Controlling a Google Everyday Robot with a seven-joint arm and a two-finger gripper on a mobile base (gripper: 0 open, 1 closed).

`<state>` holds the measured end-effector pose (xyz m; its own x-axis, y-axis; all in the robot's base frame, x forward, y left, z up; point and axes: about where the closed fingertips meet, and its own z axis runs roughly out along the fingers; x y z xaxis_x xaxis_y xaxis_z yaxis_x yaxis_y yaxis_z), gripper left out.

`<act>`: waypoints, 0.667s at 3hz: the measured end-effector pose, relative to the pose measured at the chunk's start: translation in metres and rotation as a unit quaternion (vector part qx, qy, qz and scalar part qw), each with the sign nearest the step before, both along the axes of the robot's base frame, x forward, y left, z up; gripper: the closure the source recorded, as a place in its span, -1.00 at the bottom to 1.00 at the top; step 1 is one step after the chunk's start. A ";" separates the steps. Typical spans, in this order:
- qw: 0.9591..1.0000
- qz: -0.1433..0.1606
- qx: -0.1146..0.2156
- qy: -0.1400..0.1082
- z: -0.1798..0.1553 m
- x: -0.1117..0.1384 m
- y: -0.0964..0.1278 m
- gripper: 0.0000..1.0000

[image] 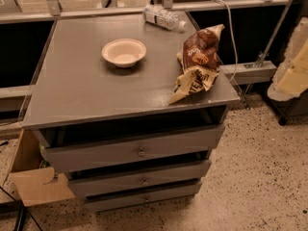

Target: Open middle drawer

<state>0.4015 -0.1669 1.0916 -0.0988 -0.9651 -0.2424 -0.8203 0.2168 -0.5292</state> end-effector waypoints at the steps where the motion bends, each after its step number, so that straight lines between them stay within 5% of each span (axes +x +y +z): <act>1: 1.000 0.000 0.000 0.000 0.000 0.000 0.000 -1.00; 2: 1.000 0.000 0.000 0.000 0.000 0.000 0.000 -1.00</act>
Offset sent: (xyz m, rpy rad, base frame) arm -0.0171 -0.0402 0.0130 -0.2653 -0.0314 -0.0209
